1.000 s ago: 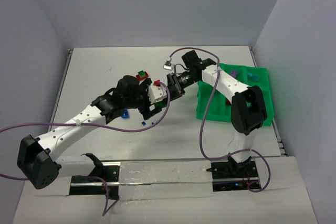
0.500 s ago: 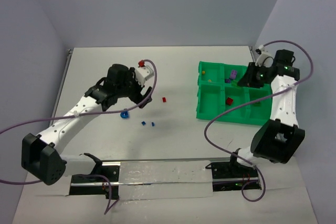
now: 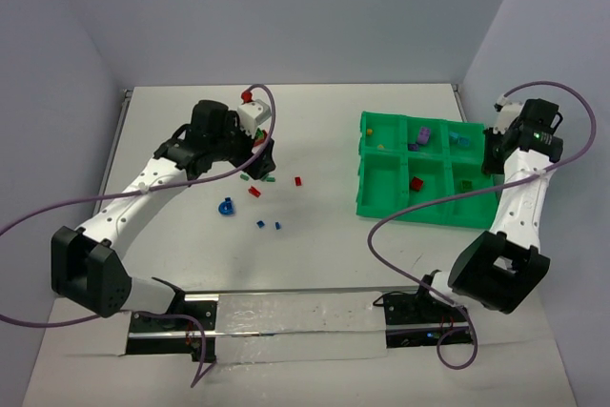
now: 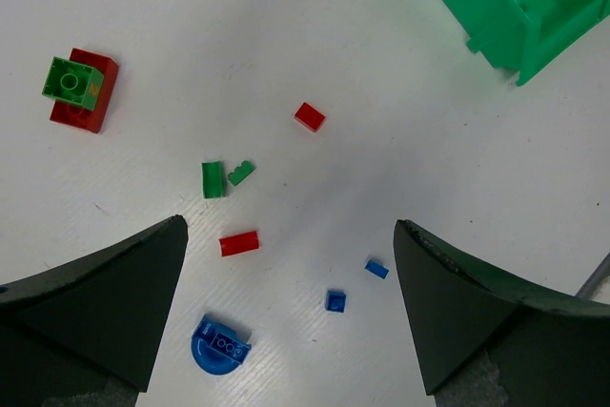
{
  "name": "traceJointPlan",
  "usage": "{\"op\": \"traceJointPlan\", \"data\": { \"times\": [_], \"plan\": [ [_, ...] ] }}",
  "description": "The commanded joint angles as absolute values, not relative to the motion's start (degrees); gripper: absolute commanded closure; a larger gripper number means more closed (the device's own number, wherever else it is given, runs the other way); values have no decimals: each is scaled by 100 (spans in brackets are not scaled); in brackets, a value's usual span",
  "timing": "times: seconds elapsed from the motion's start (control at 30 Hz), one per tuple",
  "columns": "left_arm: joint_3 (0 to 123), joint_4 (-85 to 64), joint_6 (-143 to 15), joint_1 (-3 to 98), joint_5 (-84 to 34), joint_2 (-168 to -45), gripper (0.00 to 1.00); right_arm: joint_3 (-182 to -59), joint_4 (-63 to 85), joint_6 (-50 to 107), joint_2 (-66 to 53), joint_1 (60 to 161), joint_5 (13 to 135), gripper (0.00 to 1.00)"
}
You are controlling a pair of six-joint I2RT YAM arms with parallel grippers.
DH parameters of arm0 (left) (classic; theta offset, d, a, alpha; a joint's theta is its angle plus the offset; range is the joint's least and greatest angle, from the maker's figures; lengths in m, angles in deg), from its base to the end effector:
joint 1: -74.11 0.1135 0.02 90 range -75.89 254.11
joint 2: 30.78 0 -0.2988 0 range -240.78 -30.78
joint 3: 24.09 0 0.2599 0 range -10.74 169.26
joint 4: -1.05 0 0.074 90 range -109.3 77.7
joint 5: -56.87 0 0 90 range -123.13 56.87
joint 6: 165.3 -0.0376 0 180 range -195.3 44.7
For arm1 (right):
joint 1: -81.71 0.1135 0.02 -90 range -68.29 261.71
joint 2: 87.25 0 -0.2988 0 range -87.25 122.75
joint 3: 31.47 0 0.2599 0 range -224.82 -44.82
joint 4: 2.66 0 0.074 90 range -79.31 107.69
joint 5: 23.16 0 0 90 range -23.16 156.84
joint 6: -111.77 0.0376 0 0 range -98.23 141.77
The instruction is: Sort the legos into containers by color
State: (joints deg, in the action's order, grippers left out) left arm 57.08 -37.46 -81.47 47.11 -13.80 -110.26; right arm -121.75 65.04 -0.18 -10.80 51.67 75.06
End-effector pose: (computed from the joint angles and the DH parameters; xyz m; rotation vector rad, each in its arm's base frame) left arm 0.2731 -0.1531 0.3493 0.8161 2.0764 -0.5735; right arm 0.2346 -0.1295 0.3763 0.1182 2.5052 -0.1965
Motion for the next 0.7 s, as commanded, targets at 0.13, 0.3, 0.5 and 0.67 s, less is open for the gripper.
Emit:
{"op": "traceJointPlan", "data": {
  "times": [0.13,0.3,0.5,0.67],
  "plan": [
    [6146,-3901,-8036,4726,-1546,-11141,1,-11673,5974,15,-714,5139,7140,100],
    [6233,-3939,-7848,4918,-1543,-11288,1,-11518,5704,45,-450,5148,7212,100],
    [6420,-3801,-7653,5250,-2173,-11634,1,-11411,5486,102,-82,5215,7414,87],
    [6762,-3675,-8012,5661,-2314,-11970,1,-11413,5336,103,189,5308,7329,66]
  ]
}}
